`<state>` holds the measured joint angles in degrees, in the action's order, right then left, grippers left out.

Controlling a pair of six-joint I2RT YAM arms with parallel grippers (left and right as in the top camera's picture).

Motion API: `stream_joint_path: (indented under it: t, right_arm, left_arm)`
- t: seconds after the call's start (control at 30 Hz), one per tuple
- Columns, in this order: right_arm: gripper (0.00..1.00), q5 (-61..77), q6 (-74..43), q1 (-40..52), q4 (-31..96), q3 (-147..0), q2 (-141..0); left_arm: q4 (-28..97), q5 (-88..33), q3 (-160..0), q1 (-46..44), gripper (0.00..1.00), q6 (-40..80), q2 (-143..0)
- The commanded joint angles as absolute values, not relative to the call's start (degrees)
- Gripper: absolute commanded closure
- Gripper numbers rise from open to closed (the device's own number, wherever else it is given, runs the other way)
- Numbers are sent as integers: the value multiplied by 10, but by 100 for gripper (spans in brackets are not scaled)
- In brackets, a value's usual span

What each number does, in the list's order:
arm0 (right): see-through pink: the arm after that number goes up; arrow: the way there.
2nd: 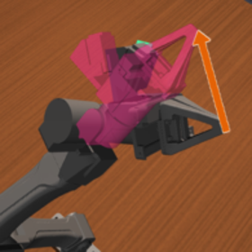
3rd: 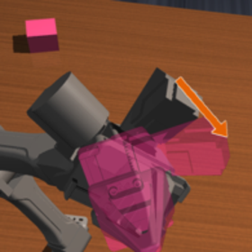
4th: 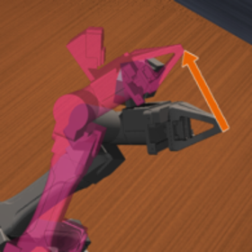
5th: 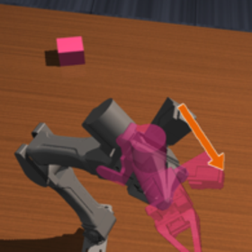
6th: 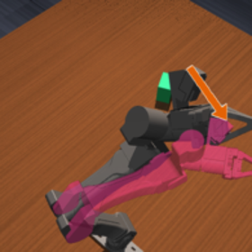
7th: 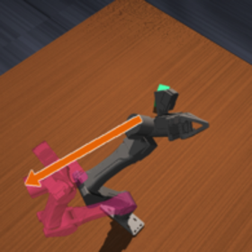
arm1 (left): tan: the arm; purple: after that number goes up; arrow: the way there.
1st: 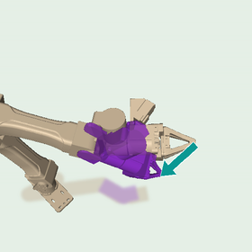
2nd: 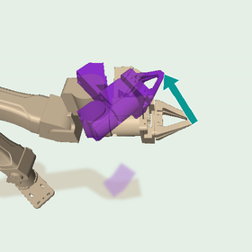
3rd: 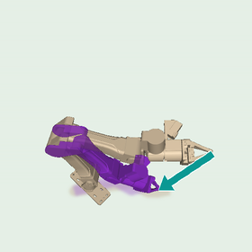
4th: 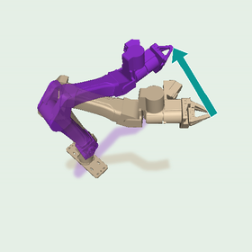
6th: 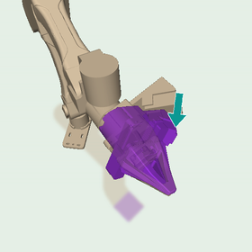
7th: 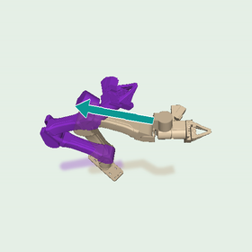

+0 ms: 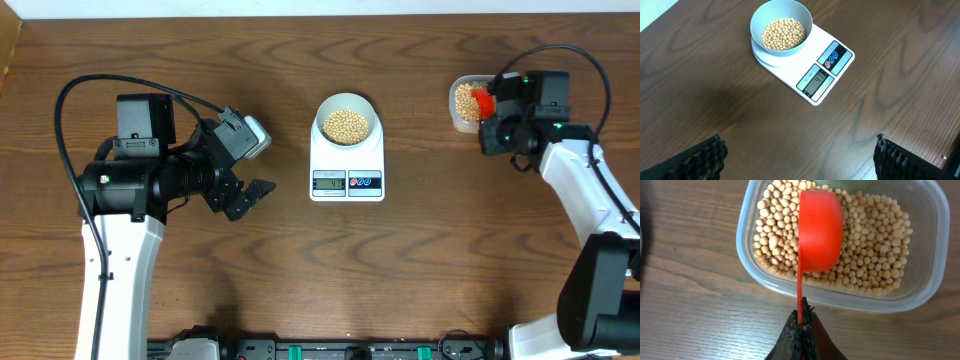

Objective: Scoop item into bowl and weigh 50g on scale
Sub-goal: 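Lower the red scoop into the soybean tub with the right gripper, then drag the scoop through the soybeans to fill it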

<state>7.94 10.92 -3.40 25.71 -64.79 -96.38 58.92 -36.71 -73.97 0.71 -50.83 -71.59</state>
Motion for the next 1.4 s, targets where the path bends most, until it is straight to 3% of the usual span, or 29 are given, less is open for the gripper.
stream_joint_path:
  t: [0.0,0.3,1.37]
  right_arm:
    - [99,128,70,-53,259,-648,-967]
    - [99,226,29,-95,259,-648,-967]
    - [99,227,26,-124,262,-648,-928]
  left_arm:
    - [591,-364,-748,10,4,-505,-720]
    - [591,-364,-748,10,4,-505,-720]
    - [591,-364,-748,10,4,-505,-720]
